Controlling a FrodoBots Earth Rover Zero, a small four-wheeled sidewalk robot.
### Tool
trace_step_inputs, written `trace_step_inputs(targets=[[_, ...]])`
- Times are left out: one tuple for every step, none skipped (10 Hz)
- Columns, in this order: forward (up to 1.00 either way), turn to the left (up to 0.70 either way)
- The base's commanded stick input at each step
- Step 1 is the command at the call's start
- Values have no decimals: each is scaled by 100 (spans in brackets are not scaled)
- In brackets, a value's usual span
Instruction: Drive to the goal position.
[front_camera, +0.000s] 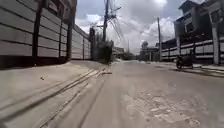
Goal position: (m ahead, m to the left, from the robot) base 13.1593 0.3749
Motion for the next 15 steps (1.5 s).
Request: trace_step_inputs(targets=[[100,0],[100,0],[100,0],[100,0],[100,0],[100,0],[100,0],[100,0],[100,0],[100,0],[100,0],[100,0],[100,0],[100,0],[100,0]])
